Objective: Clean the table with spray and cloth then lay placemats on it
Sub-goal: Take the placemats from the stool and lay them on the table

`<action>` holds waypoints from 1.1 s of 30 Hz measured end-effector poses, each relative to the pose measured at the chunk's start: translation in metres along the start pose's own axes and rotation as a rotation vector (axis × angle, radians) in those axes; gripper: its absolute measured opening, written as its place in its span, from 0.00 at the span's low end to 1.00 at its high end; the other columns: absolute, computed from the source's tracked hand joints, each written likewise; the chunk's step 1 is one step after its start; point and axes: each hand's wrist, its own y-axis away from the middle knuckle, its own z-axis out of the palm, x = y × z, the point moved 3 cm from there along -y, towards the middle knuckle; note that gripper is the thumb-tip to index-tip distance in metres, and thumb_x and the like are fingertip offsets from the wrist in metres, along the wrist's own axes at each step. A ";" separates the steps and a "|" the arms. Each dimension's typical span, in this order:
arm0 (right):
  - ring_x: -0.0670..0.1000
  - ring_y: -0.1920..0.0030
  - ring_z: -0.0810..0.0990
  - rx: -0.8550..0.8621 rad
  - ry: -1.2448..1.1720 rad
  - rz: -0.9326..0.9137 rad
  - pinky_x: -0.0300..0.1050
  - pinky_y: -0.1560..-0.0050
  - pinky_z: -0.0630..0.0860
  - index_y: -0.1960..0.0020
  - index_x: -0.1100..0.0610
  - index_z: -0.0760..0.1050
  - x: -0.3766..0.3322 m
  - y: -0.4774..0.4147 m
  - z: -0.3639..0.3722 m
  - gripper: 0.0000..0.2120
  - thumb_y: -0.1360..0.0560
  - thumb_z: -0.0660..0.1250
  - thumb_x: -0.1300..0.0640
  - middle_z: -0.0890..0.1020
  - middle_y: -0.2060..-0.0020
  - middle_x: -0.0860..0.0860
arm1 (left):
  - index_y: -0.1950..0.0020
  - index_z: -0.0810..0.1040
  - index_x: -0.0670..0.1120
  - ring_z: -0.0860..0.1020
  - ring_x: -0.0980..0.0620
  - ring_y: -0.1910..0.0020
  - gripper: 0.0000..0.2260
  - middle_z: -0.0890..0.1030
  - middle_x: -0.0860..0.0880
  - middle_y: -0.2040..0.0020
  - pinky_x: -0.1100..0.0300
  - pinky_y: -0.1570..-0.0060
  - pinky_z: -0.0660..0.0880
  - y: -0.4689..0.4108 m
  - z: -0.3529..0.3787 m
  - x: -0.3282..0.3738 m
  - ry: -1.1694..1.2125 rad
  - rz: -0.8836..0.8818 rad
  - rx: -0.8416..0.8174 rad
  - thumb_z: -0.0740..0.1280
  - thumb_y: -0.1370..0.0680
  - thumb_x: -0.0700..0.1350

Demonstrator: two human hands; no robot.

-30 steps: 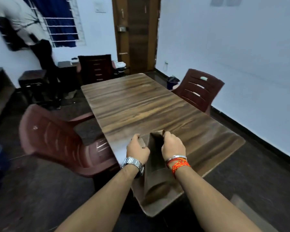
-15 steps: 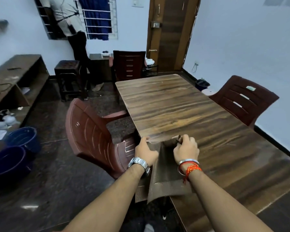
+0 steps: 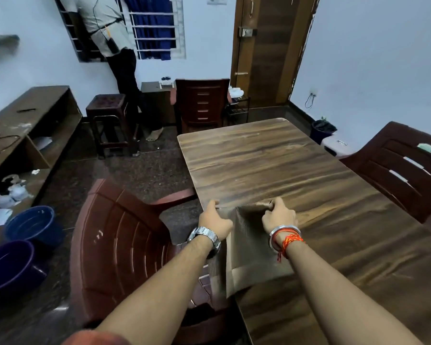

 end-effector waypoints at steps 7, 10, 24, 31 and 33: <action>0.66 0.41 0.69 0.211 -0.157 0.031 0.55 0.36 0.63 0.44 0.55 0.69 -0.043 -0.049 -0.015 0.10 0.24 0.57 0.58 0.73 0.54 0.62 | 0.26 0.64 0.58 0.78 0.53 0.69 0.35 0.78 0.49 0.41 0.62 0.71 0.76 -0.058 -0.032 0.038 0.126 0.207 0.009 0.66 0.30 0.37; 0.64 0.50 0.77 0.195 -0.433 -0.081 0.50 0.49 0.73 0.55 0.53 0.67 -0.063 -0.077 -0.022 0.04 0.23 0.57 0.60 0.79 0.45 0.59 | 0.27 0.66 0.55 0.78 0.51 0.67 0.34 0.79 0.53 0.51 0.50 0.63 0.81 -0.072 -0.053 0.060 0.270 0.286 -0.022 0.66 0.30 0.32; 0.53 0.41 0.75 -0.196 -0.394 0.177 0.45 0.36 0.66 0.40 0.59 0.71 -0.019 -0.065 0.100 0.21 0.26 0.70 0.49 0.76 0.41 0.53 | 0.22 0.54 0.54 0.69 0.51 0.71 0.52 0.71 0.45 0.66 0.56 0.71 0.67 -0.081 -0.006 -0.025 0.330 -0.300 -0.293 0.66 0.44 0.32; 0.61 0.25 0.59 -0.335 0.017 -0.078 0.50 0.26 0.55 0.27 0.43 0.63 -0.014 -0.065 0.113 0.31 0.27 0.66 0.40 0.54 0.22 0.53 | 0.24 0.62 0.46 0.72 0.41 0.33 0.40 0.69 0.42 0.29 0.53 0.34 0.70 -0.099 -0.012 -0.052 -0.030 -0.292 -0.146 0.73 0.34 0.43; 0.63 0.26 0.58 -0.316 0.032 -0.039 0.51 0.27 0.56 0.27 0.42 0.63 -0.009 -0.064 0.119 0.29 0.26 0.63 0.37 0.53 0.22 0.52 | 0.27 0.69 0.46 0.75 0.42 0.36 0.44 0.73 0.44 0.31 0.53 0.36 0.72 -0.093 -0.024 -0.053 0.006 -0.320 -0.083 0.72 0.44 0.52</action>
